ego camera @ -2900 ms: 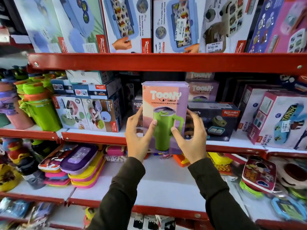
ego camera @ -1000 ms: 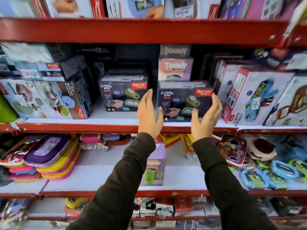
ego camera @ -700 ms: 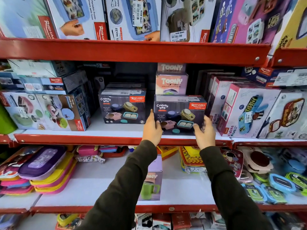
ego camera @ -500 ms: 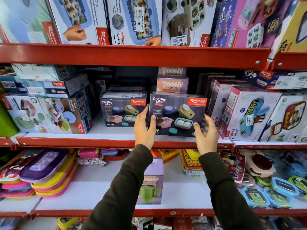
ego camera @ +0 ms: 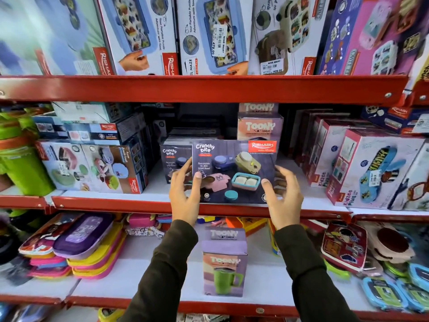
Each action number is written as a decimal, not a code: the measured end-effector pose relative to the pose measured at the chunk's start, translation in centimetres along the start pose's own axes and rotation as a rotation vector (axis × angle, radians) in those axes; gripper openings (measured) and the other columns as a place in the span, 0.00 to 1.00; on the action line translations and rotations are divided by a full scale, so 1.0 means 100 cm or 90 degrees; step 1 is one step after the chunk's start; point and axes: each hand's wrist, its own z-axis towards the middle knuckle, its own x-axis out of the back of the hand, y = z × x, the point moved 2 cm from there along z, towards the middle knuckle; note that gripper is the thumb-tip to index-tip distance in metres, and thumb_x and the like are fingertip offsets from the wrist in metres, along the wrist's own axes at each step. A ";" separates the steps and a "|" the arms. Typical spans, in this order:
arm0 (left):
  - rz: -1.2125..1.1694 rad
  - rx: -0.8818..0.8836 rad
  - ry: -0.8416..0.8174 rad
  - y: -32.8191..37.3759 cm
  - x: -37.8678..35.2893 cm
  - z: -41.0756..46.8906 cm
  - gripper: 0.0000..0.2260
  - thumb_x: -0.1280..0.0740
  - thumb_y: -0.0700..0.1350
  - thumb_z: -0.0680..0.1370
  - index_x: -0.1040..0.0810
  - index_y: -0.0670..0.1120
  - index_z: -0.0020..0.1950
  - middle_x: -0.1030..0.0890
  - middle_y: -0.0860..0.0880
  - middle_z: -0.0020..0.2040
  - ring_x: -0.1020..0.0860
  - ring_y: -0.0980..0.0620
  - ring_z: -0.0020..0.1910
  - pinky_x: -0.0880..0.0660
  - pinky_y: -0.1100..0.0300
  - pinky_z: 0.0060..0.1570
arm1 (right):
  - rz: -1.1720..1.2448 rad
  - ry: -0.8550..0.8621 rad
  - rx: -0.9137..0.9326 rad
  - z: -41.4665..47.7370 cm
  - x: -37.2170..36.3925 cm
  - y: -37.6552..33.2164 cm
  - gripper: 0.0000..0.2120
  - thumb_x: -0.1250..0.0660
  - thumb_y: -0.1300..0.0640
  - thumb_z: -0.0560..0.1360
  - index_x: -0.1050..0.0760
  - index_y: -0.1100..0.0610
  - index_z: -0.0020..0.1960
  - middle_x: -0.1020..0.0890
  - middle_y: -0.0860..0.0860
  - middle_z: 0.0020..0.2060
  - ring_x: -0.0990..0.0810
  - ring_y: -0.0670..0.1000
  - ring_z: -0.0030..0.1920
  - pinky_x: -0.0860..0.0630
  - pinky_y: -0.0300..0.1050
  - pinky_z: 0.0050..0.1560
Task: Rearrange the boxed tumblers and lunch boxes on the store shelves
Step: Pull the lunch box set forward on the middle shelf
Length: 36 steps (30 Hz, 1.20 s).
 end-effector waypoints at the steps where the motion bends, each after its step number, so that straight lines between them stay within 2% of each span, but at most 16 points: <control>1: 0.004 -0.007 -0.011 -0.001 0.009 0.005 0.17 0.35 0.53 0.80 0.29 0.62 0.69 0.24 0.52 0.69 0.27 0.54 0.70 0.29 0.50 0.72 | -0.001 -0.016 0.005 0.000 -0.006 -0.002 0.18 0.26 0.57 0.75 0.25 0.51 0.64 0.18 0.52 0.58 0.18 0.53 0.58 0.20 0.59 0.63; 3: 0.012 -0.012 -0.035 -0.007 0.028 0.016 0.18 0.34 0.49 0.81 0.29 0.57 0.71 0.23 0.54 0.66 0.25 0.62 0.65 0.28 0.58 0.67 | -0.013 -0.053 0.019 0.000 -0.021 -0.008 0.20 0.25 0.58 0.74 0.26 0.52 0.64 0.18 0.52 0.58 0.18 0.53 0.58 0.19 0.59 0.62; 7: 0.039 0.008 -0.054 -0.022 0.058 0.038 0.19 0.35 0.41 0.82 0.29 0.48 0.73 0.22 0.51 0.63 0.23 0.52 0.64 0.28 0.64 0.63 | -0.043 -0.123 0.034 -0.001 -0.053 -0.018 0.21 0.23 0.59 0.72 0.26 0.52 0.62 0.17 0.48 0.56 0.18 0.50 0.57 0.18 0.57 0.61; 9: 0.049 0.029 -0.058 -0.027 0.066 0.044 0.19 0.36 0.38 0.82 0.31 0.47 0.73 0.22 0.50 0.63 0.24 0.50 0.64 0.27 0.59 0.66 | -0.046 -0.156 0.017 -0.002 -0.069 -0.018 0.20 0.22 0.61 0.71 0.26 0.51 0.59 0.18 0.46 0.53 0.19 0.49 0.55 0.17 0.56 0.59; 12: 0.063 0.067 -0.063 -0.037 0.073 0.051 0.20 0.37 0.36 0.82 0.32 0.47 0.73 0.24 0.50 0.64 0.25 0.50 0.66 0.29 0.53 0.70 | -0.070 -0.180 0.001 -0.006 -0.088 -0.012 0.19 0.22 0.62 0.71 0.25 0.56 0.58 0.16 0.50 0.53 0.18 0.51 0.54 0.18 0.54 0.61; 20: 0.098 0.094 -0.050 -0.045 0.074 0.053 0.21 0.39 0.36 0.83 0.34 0.46 0.75 0.27 0.52 0.65 0.28 0.54 0.65 0.32 0.59 0.65 | -0.123 -0.195 -0.017 -0.010 -0.104 0.003 0.22 0.23 0.58 0.72 0.26 0.56 0.62 0.16 0.55 0.57 0.18 0.57 0.58 0.19 0.57 0.63; 24: 0.105 0.075 -0.026 -0.048 0.073 0.052 0.23 0.38 0.36 0.82 0.36 0.47 0.77 0.27 0.49 0.71 0.29 0.52 0.69 0.32 0.54 0.73 | -0.120 -0.203 -0.016 -0.011 -0.101 0.005 0.23 0.23 0.56 0.73 0.27 0.54 0.65 0.17 0.54 0.60 0.19 0.56 0.61 0.20 0.56 0.65; 26: 0.101 0.062 0.007 -0.047 0.073 0.048 0.25 0.37 0.36 0.81 0.37 0.48 0.77 0.29 0.47 0.74 0.30 0.50 0.73 0.34 0.50 0.76 | -0.097 -0.184 -0.009 -0.015 -0.094 0.005 0.23 0.23 0.55 0.73 0.27 0.53 0.65 0.17 0.52 0.59 0.18 0.54 0.58 0.18 0.54 0.61; 28: 0.123 0.036 0.051 -0.046 0.074 0.039 0.26 0.36 0.37 0.81 0.37 0.48 0.77 0.30 0.47 0.74 0.32 0.49 0.75 0.36 0.50 0.77 | -0.068 -0.149 0.001 -0.021 -0.084 0.004 0.20 0.24 0.56 0.74 0.25 0.51 0.63 0.17 0.50 0.55 0.17 0.51 0.50 0.16 0.53 0.51; 32: 0.293 -0.101 0.143 -0.047 0.071 0.010 0.25 0.35 0.38 0.78 0.35 0.46 0.75 0.27 0.43 0.70 0.32 0.46 0.69 0.35 0.50 0.70 | -0.033 -0.052 0.043 -0.040 -0.058 0.008 0.12 0.26 0.59 0.75 0.22 0.52 0.57 0.17 0.50 0.46 0.18 0.50 0.42 0.19 0.45 0.38; 34: 0.331 -0.129 0.120 -0.053 0.063 -0.011 0.23 0.35 0.39 0.78 0.32 0.45 0.73 0.26 0.42 0.67 0.31 0.45 0.64 0.36 0.52 0.65 | -0.023 -0.035 0.040 -0.055 -0.046 0.016 0.09 0.26 0.60 0.76 0.21 0.52 0.54 0.17 0.49 0.43 0.19 0.50 0.39 0.21 0.41 0.35; 36: 0.345 -0.151 0.057 -0.065 0.052 -0.036 0.21 0.35 0.38 0.77 0.29 0.45 0.70 0.24 0.43 0.63 0.28 0.45 0.60 0.36 0.53 0.61 | -0.018 -0.025 0.027 -0.073 -0.036 0.029 0.06 0.27 0.60 0.76 0.21 0.53 0.52 0.18 0.50 0.41 0.20 0.50 0.38 0.23 0.41 0.34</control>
